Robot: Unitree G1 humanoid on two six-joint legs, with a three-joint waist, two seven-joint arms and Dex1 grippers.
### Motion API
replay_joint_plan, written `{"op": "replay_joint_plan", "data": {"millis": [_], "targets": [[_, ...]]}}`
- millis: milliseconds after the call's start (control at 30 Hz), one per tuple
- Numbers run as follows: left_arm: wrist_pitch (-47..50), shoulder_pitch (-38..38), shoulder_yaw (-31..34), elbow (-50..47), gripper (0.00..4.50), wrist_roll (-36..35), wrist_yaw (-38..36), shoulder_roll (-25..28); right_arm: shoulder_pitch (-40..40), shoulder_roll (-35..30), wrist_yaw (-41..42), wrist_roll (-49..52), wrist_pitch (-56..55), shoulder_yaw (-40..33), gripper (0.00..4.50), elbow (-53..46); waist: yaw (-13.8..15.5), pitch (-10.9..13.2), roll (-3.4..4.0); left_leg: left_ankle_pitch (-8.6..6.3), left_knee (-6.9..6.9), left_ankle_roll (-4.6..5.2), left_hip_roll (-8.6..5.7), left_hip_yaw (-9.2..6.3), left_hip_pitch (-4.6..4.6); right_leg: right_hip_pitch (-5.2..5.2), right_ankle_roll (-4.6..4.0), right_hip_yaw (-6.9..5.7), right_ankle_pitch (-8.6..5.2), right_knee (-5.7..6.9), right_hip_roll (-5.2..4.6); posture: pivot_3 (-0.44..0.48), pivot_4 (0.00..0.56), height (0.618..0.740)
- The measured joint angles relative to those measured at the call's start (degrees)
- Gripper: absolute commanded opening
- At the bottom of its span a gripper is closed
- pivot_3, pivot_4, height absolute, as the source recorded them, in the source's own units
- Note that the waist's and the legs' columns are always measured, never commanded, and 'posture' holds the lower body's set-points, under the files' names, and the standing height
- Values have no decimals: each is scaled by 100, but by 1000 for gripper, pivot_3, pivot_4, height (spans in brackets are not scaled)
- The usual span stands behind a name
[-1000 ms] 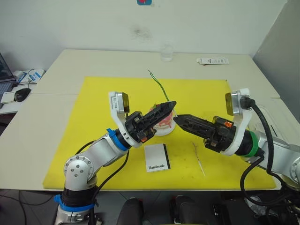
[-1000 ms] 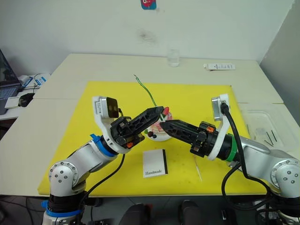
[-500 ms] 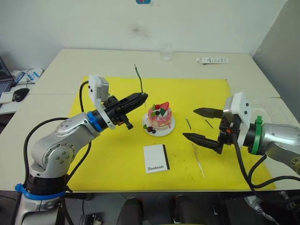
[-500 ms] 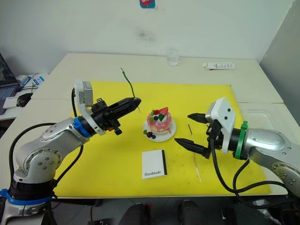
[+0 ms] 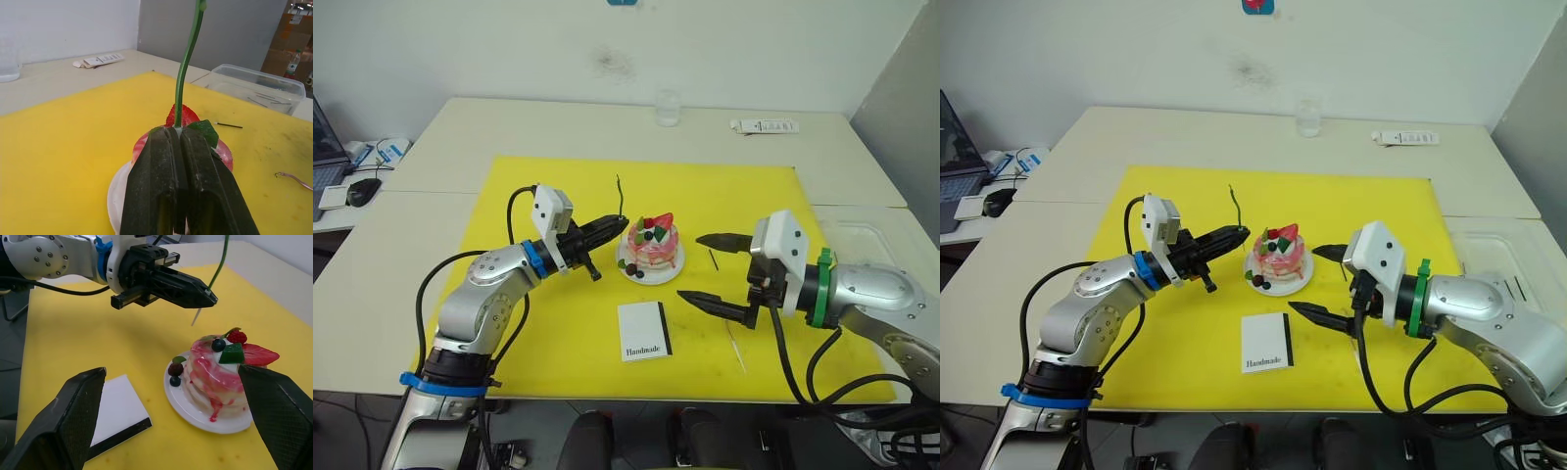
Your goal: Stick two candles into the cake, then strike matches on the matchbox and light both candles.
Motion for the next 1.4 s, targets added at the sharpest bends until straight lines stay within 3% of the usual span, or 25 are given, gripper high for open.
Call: {"op": "replay_joint_plan", "data": {"millis": [467,1400], "targets": [[400,-215,268,302,0,-22,-125,-397,-3,389,-104,-246,360,62,4491,-125,-2,0,0,0,10,0,-3,-1,0,0,2,0,1,12,7,0,150,740],[-61,-391,353,922,0,361,-250,-908,-34,504,-133,-288,656,61,4491,-222,-5,0,0,0,15,0,-4,-3,2,0,2,0,1,23,12,0,150,740]]}}
